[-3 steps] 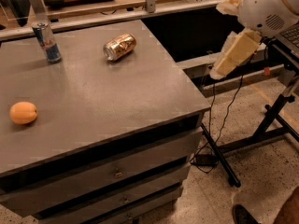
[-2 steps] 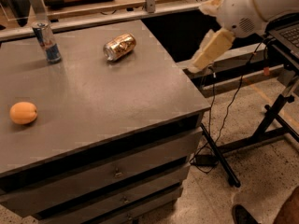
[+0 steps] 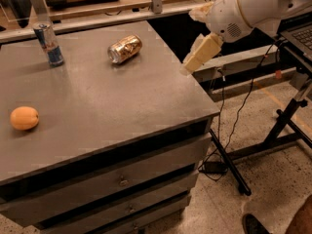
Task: Knock redbull can over
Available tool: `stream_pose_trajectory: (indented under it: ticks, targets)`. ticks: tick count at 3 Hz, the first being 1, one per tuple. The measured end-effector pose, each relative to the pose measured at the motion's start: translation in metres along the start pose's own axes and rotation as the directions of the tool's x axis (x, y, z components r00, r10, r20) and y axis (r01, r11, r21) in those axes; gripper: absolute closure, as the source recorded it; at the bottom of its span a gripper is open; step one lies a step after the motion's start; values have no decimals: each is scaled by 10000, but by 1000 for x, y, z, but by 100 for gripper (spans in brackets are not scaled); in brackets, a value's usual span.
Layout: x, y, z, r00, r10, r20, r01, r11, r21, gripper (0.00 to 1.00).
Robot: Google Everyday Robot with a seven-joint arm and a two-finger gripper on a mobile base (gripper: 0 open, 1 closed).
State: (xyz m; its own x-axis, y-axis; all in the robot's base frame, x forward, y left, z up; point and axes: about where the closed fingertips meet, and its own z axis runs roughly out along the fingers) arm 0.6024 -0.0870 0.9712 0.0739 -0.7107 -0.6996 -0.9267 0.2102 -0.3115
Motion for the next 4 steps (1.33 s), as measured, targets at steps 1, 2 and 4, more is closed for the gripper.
stream_pose_trajectory:
  ticks: [1, 2, 4]
  targets:
    - [-2, 0, 8, 9999, 124, 73, -125, 9998, 150, 0]
    - [-18, -7, 40, 9964, 88, 837, -121, 9992, 383, 0]
    - [-66, -51, 125, 9691, -261, 2454, 258, 9997, 44, 0]
